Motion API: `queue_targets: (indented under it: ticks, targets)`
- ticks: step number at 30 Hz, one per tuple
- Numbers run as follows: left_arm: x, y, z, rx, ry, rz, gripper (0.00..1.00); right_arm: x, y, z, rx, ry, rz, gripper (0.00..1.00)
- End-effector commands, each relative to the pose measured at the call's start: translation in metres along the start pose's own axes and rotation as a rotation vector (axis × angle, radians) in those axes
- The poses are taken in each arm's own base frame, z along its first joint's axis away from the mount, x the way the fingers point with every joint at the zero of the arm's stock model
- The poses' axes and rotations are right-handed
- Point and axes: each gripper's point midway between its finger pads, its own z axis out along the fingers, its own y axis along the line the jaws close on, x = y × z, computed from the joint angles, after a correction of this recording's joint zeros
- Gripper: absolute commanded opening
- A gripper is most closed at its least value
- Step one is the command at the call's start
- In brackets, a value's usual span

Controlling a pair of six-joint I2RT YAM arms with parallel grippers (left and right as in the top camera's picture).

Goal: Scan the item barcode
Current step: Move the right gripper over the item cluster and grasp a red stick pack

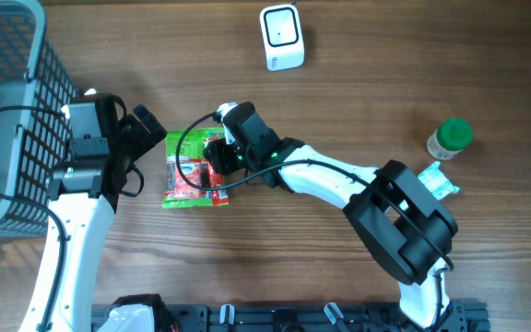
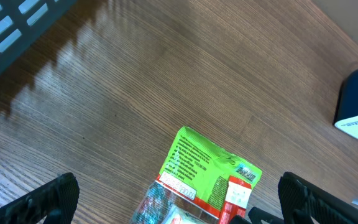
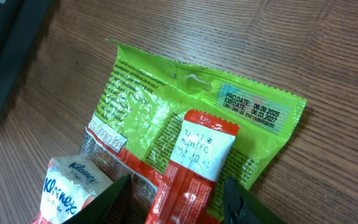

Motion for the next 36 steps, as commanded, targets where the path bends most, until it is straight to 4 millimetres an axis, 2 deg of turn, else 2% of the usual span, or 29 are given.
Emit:
queue_targets:
  ticks: [1, 18, 28, 36]
  targets:
    - [-0.003, 0.003, -0.001, -0.010, -0.009, 0.003, 1.00, 0.001, -0.006, 0.007, 0.023, 0.001, -0.015, 0.47]
    - [-0.003, 0.003, -0.001, -0.010, -0.010, 0.003, 1.00, 0.014, -0.014, 0.010, 0.043, 0.042, -0.001, 0.46]
    - [-0.003, 0.003, -0.001, -0.010, -0.009, 0.003, 1.00, 0.021, -0.013, 0.014, 0.035, 0.063, 0.031, 0.38]
    - [-0.003, 0.003, -0.001, -0.010, -0.009, 0.003, 1.00, 0.023, -0.015, 0.014, 0.042, 0.074, 0.028, 0.29]
